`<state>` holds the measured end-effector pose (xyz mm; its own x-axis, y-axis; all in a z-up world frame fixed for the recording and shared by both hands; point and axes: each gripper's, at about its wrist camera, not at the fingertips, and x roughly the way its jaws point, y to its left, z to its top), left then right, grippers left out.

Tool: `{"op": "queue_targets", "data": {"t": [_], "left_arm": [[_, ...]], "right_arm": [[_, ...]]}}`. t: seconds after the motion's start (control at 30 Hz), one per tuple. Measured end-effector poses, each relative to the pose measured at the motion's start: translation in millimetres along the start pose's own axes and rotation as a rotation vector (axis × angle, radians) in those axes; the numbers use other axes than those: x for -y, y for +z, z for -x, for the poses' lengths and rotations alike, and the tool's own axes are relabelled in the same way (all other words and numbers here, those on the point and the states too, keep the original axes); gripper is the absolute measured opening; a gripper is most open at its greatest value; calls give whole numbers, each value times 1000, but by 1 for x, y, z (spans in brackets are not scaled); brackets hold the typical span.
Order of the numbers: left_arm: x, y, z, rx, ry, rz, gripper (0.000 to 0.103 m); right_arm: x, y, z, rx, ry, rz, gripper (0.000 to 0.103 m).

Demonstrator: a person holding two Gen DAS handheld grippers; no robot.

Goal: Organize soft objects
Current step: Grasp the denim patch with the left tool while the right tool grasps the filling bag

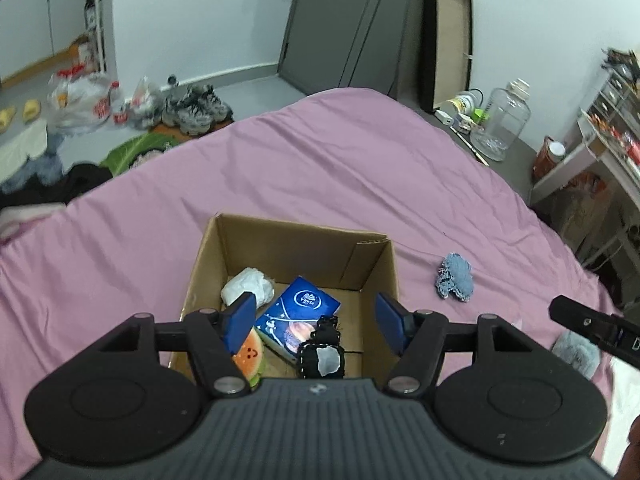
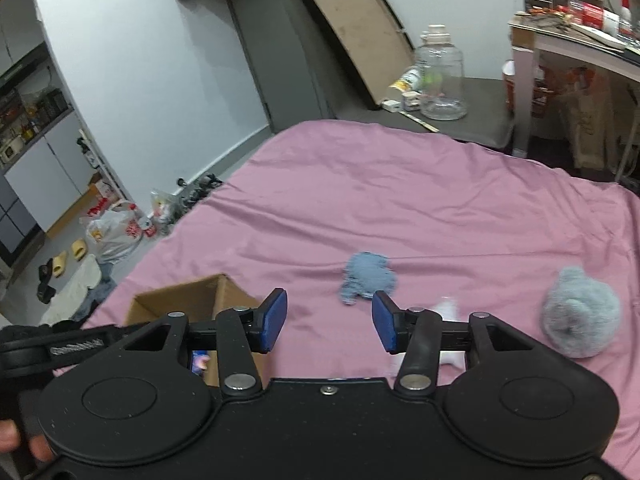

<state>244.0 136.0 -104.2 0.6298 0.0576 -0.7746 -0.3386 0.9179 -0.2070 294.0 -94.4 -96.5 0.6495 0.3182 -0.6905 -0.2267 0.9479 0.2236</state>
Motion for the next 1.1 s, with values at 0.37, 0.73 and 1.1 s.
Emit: {"op": "queue_targets", "data": {"t": [0.37,0.73,1.1], "left_arm": [[44,-6,-2,29,-15,-116,64],[90,0,-8,56,13,-224,64],[130,23,-40,4,38,-256,64]], "right_arm": [[59,-4,5,-25,-8,-64,52],[97,-24,-38,-79,19,-127,52],[122,-33,-80,-157,51,-179,50]]}}
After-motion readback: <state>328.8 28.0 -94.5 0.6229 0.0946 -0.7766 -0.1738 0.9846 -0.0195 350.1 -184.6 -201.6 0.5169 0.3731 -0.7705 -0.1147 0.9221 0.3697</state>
